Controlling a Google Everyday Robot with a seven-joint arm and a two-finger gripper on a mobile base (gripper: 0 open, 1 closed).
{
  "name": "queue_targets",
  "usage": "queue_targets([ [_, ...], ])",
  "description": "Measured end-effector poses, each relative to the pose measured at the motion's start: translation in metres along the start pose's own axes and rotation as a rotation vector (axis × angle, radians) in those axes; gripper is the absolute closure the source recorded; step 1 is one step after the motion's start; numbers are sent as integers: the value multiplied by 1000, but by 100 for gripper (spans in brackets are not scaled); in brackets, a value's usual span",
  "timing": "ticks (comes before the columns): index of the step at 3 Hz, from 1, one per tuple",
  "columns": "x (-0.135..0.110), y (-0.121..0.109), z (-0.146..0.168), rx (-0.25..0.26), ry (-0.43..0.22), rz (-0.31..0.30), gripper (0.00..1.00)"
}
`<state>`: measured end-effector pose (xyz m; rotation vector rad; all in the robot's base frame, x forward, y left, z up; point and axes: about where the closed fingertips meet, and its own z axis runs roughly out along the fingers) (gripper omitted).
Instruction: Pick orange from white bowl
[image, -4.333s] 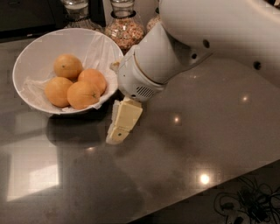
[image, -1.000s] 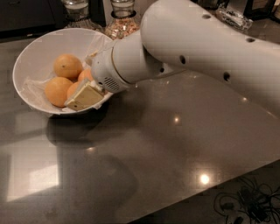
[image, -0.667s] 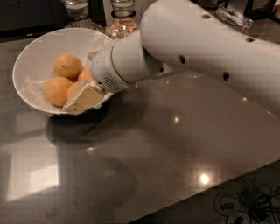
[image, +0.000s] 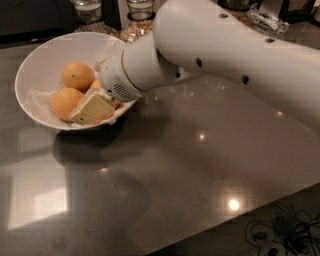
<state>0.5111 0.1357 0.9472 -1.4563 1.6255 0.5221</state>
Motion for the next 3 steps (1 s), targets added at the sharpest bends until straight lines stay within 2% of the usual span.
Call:
queue_targets([
  [1,7,-5,5,1,11,26,29],
  [3,26,-7,25,-17,34,79,29],
])
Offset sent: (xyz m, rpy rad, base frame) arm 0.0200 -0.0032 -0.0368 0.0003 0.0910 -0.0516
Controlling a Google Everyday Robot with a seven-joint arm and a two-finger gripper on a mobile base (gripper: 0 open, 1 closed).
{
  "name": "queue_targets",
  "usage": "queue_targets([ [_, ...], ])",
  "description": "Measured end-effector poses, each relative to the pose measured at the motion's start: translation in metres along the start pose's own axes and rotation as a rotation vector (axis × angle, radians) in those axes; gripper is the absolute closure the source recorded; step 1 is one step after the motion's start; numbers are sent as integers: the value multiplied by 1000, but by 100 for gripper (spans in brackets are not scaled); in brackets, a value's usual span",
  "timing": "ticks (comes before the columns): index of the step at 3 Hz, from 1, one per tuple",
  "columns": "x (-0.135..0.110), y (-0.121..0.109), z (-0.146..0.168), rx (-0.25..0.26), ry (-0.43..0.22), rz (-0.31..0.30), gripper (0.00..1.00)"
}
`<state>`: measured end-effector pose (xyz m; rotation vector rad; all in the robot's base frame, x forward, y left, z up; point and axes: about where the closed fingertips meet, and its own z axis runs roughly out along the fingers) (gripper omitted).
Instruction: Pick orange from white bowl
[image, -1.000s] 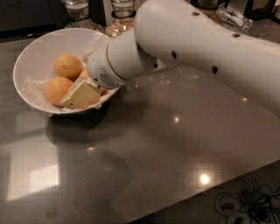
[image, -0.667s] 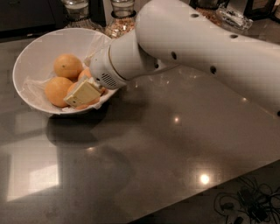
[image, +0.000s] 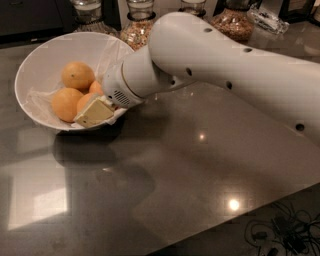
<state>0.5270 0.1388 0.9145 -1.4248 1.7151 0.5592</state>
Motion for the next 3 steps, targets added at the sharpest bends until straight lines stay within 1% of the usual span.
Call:
queue_targets([
  [1,7,-1,11,-17,14,22,33],
  [2,6,-1,11,-17,14,22,32],
  [3,13,-4,18,-31,37,43,33],
])
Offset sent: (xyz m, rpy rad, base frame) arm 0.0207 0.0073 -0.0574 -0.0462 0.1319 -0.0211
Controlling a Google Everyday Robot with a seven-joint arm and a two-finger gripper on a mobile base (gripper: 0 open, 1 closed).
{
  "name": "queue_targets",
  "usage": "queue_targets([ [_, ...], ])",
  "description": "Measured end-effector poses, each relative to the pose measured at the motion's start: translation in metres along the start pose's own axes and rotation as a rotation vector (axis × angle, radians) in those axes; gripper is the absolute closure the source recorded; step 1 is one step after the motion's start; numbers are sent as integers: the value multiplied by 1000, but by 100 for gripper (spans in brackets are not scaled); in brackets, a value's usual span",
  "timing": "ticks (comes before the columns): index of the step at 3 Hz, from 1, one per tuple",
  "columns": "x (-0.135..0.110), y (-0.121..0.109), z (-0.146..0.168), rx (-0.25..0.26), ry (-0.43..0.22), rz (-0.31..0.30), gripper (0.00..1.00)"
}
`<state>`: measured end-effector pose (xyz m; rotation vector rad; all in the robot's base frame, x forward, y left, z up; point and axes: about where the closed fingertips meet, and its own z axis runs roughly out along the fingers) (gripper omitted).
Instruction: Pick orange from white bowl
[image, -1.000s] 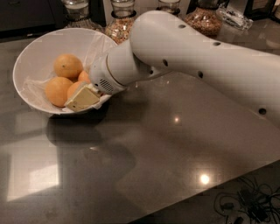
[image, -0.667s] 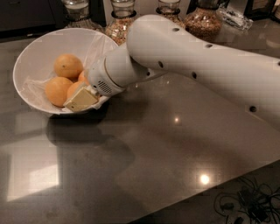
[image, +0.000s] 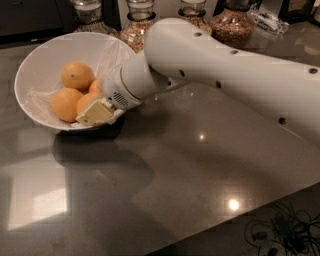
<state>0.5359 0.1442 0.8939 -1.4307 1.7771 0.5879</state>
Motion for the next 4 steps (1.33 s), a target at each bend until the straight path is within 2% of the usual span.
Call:
queue_targets([
  [3,-3,-3,-2,-10,16,11,32],
  [4,-3,-3,-2,-10,16,11,49],
])
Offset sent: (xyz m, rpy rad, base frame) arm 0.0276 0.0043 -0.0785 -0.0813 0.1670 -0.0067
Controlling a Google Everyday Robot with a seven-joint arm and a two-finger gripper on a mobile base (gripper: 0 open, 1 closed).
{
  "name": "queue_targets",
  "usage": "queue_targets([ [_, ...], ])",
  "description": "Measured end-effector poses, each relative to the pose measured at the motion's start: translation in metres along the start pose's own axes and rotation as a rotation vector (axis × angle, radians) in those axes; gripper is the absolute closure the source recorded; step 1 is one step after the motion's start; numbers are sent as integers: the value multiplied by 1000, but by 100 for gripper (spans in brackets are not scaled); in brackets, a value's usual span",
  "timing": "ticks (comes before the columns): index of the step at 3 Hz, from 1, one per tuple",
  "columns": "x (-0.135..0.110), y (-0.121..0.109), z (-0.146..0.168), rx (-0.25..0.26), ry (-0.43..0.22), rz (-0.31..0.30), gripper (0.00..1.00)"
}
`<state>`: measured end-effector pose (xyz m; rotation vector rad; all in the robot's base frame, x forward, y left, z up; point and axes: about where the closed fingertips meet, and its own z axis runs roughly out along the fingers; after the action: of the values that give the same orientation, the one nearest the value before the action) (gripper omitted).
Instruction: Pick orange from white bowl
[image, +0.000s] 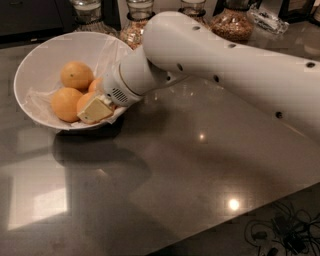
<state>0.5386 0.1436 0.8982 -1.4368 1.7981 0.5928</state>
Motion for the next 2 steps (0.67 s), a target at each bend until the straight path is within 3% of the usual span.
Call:
queue_targets([
  [2,0,0,0,0,0,0,95],
])
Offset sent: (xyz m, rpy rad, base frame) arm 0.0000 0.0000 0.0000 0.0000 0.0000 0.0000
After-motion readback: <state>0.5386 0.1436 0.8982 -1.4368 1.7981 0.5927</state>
